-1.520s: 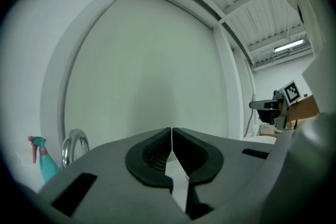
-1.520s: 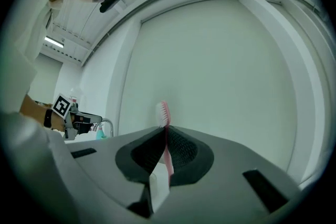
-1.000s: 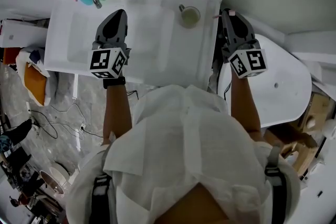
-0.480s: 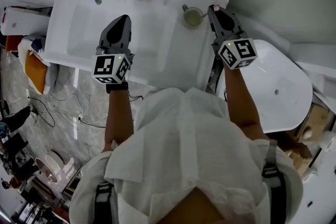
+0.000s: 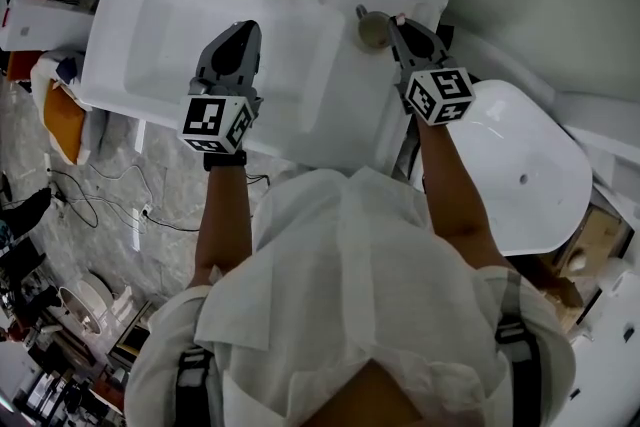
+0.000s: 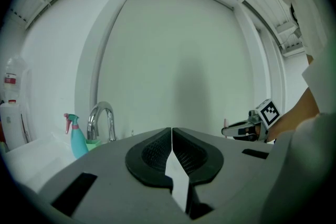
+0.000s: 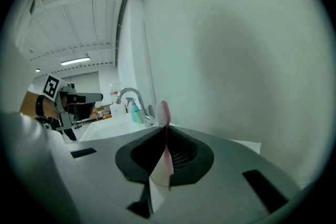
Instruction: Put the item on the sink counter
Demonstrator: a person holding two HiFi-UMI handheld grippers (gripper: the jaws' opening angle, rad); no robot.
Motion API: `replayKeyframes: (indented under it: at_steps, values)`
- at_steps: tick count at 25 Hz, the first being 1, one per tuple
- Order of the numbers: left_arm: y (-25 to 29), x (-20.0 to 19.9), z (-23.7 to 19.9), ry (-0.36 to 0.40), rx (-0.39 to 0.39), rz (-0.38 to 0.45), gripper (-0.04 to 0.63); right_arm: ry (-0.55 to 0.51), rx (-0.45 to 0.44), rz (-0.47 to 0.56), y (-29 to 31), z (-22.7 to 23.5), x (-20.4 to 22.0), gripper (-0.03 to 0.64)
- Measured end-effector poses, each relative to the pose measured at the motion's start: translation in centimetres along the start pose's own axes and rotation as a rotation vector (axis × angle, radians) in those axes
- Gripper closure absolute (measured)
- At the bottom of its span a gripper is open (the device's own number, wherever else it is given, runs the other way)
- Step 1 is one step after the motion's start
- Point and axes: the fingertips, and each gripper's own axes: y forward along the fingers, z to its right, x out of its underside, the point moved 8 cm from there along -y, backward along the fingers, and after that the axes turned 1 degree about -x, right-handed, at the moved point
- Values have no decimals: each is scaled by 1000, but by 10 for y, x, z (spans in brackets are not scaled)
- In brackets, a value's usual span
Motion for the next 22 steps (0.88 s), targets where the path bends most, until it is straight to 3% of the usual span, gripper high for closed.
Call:
replayKeyframes:
  at_steps: [11,22]
  values:
    - [3,6,-1,-21,-1,-5,577,-12,1,-127,19,5,24,598]
    - [6,9,-7,-31,-16,-7,577,-64,18,-206,46,8,22,598]
